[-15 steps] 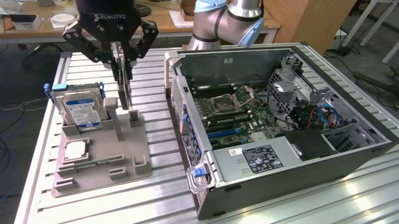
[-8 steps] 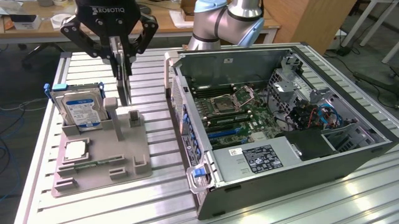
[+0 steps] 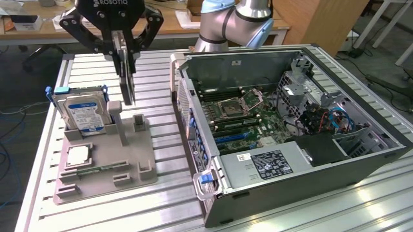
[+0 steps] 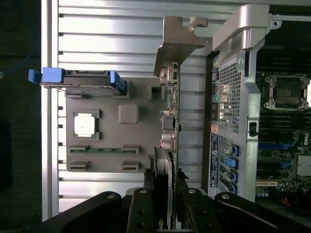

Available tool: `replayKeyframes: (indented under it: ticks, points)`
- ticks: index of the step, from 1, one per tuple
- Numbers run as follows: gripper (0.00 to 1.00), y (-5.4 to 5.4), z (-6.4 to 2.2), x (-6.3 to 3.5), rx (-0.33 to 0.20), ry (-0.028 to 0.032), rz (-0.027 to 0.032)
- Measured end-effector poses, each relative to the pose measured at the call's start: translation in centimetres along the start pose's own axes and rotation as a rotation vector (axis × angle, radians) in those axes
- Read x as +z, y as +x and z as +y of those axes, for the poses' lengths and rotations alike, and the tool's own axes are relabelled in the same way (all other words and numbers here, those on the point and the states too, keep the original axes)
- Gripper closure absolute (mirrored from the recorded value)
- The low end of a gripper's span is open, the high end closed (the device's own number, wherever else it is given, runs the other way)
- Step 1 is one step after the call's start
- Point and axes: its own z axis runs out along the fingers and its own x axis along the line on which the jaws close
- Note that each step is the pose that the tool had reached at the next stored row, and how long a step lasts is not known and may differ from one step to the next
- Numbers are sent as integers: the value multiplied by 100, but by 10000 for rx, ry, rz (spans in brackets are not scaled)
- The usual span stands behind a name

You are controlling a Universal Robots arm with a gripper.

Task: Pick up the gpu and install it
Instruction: 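Pick up the gpu and move the gpu toward the slot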

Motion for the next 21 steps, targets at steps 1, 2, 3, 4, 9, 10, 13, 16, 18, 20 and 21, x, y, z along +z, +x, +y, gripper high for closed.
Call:
replayKeyframes:
  ticks: [1,2,3,4,9,10,13,16,18,20,21]
  points:
    - [73,0,1,-12,0,-1,0]
    - [73,-1,1,-26,-1,-1,0]
    - [73,-1,1,-41,-2,0,1]
    - [73,-1,2,-56,-3,-2,-1]
    - [73,-2,3,-117,-8,-6,0]
    - [73,-3,4,-130,-10,-6,0]
    - [73,-4,4,-156,-13,-12,0]
    - [73,-4,4,-170,-12,-18,0]
    - [73,-4,4,-169,-12,-19,0]
    - [73,-11,3,-169,-14,-25,0]
    - [73,-23,3,-170,-14,-42,1]
